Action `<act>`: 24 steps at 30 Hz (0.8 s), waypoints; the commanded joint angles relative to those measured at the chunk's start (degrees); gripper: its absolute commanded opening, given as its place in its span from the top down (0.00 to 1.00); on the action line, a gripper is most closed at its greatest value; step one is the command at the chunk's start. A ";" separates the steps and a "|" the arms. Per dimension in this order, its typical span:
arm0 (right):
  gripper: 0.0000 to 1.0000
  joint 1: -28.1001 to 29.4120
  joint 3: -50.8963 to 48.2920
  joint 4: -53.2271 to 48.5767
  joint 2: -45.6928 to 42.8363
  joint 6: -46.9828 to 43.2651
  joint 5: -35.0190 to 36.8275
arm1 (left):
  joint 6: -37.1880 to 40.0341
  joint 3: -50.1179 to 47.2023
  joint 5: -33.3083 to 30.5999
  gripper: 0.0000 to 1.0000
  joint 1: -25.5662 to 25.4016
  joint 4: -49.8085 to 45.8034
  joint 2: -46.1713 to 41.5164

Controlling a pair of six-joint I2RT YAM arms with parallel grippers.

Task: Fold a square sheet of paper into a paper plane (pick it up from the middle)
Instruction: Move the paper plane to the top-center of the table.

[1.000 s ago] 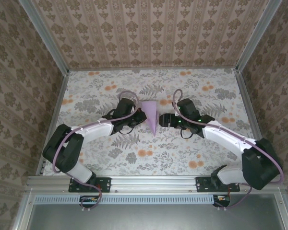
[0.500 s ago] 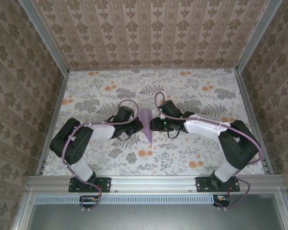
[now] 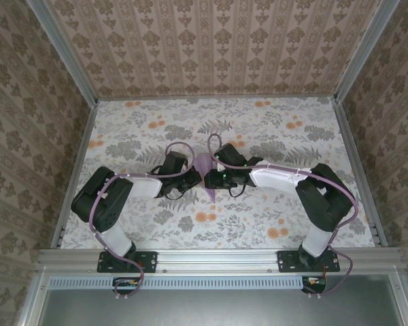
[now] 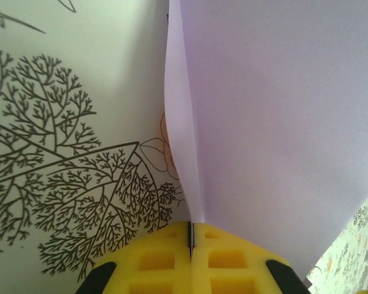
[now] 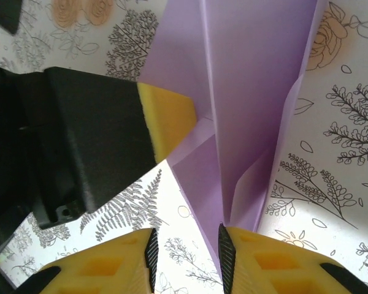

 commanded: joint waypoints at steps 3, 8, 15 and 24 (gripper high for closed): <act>0.61 0.36 3.06 -4.42 2.48 -0.77 1.91 | -0.92 -0.58 0.75 1.00 0.38 0.92 0.54; 0.59 0.57 3.76 -4.81 3.92 -1.22 1.87 | -1.04 -0.67 0.98 1.00 0.55 1.12 0.57; 0.56 0.90 4.65 -6.35 5.19 -1.94 3.63 | -1.06 -0.68 1.58 1.00 0.55 1.38 0.61; 0.49 1.34 5.03 -6.05 5.94 -3.68 2.40 | -1.27 -0.76 2.11 1.00 0.68 1.82 0.85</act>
